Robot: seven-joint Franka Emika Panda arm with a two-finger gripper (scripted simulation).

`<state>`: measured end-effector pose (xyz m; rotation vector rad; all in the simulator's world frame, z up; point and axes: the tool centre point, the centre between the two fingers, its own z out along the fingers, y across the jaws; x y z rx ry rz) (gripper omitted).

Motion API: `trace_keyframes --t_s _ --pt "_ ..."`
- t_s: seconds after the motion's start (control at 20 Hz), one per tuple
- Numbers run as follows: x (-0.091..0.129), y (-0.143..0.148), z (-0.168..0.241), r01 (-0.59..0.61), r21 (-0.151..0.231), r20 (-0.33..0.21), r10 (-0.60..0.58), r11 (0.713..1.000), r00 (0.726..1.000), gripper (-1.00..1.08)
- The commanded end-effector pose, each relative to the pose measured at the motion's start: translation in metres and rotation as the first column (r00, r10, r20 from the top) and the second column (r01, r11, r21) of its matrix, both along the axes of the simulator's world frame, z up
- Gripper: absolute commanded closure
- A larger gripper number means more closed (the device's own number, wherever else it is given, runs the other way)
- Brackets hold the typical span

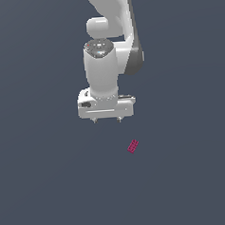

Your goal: Pick up the object and move it to a goal position.

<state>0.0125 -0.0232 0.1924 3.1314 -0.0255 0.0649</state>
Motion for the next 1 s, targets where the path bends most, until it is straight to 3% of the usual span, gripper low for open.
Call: trace_keyframes --t_s 0.0,0.45,0.95 --pt "0.000 0.000 0.000 0.000 0.000 0.000 0.000 1.000 1.000 -0.92" --pt "-0.002 -0.006 -0.011 -0.032 -0.025 -0.013 0.031 0.999 0.999 -0.92" --pt "0.002 0.001 -0.017 0.005 -0.020 -0.013 -0.006 1.000 1.000 -0.92"
